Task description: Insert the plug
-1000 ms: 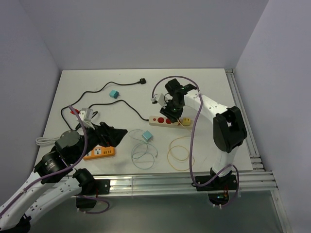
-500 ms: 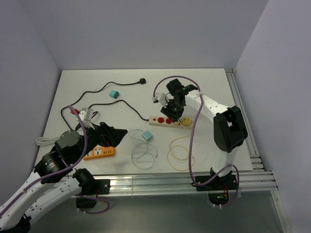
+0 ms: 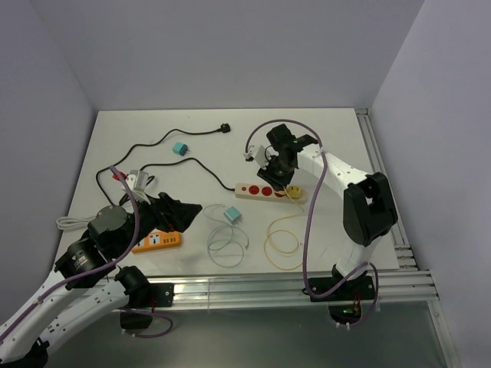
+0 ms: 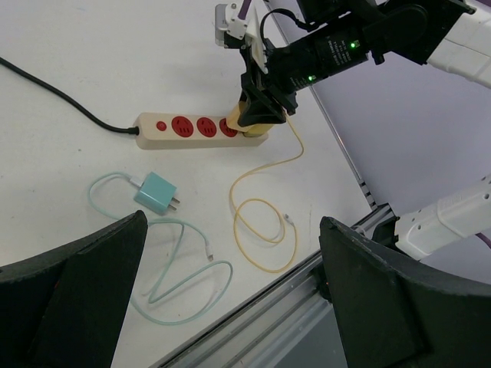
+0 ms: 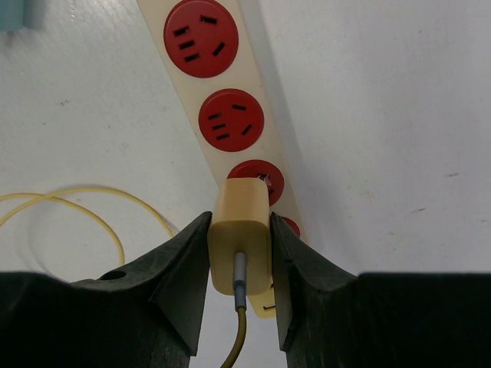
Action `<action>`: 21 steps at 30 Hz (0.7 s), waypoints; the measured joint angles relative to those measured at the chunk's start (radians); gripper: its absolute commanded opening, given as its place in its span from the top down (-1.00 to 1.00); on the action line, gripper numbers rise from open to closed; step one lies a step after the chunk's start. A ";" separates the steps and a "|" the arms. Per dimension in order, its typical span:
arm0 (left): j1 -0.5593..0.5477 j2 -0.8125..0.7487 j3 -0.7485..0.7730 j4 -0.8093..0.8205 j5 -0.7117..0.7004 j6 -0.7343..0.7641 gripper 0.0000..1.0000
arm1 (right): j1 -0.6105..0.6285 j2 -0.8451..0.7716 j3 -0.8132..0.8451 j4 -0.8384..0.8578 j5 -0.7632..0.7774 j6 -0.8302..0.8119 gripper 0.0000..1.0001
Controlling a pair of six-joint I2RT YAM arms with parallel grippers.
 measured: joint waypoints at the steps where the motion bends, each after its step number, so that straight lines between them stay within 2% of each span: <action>1: 0.000 0.001 -0.001 0.002 0.000 0.000 -0.99 | 0.000 -0.005 0.000 0.003 0.002 0.000 1.00; 21: 0.000 0.011 -0.011 0.005 0.001 0.000 -0.99 | -0.011 -0.019 -0.043 0.028 -0.010 -0.023 1.00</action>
